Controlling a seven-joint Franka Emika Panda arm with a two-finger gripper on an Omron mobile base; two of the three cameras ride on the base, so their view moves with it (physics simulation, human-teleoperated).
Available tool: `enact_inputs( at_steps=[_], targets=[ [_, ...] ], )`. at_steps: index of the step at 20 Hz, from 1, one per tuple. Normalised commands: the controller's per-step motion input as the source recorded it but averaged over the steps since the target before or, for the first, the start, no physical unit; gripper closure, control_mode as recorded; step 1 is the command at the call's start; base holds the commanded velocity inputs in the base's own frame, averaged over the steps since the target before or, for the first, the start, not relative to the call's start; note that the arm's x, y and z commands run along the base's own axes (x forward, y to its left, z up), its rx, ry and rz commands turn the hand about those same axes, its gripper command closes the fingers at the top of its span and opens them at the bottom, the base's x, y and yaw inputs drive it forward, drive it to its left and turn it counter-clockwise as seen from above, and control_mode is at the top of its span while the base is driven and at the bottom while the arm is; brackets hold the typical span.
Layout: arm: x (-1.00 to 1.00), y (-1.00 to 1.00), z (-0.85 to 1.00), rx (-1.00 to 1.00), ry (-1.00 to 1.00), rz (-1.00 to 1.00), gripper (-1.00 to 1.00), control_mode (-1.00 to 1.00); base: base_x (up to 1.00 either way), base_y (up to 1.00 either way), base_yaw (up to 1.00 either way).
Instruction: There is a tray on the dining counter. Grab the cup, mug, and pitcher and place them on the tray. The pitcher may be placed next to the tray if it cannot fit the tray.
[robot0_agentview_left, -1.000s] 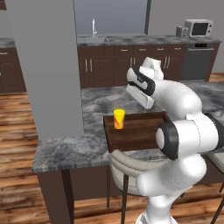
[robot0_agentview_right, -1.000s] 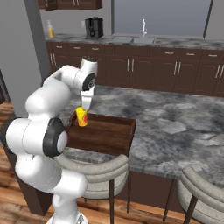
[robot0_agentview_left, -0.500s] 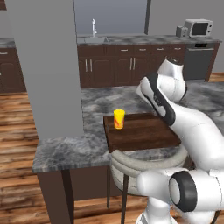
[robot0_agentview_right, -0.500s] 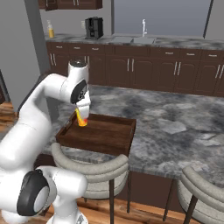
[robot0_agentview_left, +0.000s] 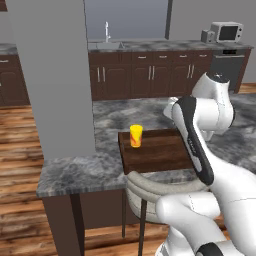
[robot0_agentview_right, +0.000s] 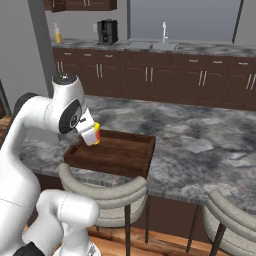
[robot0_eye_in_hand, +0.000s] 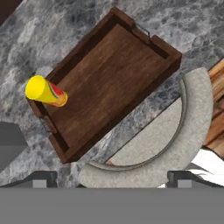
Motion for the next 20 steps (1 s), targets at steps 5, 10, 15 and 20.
enact_inputs(
  at_steps=[5,10,15,20],
  targets=[
    [-0.51,-0.02,0.31,-0.17,0.00,0.21,-1.00,-1.00,0.00,0.00,0.00],
    [-0.45,-0.01,0.15,-0.19,0.00,0.22,-1.00,-1.00,0.00,0.00,0.00],
    [-0.36,-0.25,0.03,-0.08,0.00,0.24,-1.00,-1.00,0.00,0.00,0.00],
    [-0.04,-0.26,0.24,0.00,0.00,0.23,-1.00,-1.00,0.00,0.00,0.00]
  ],
)
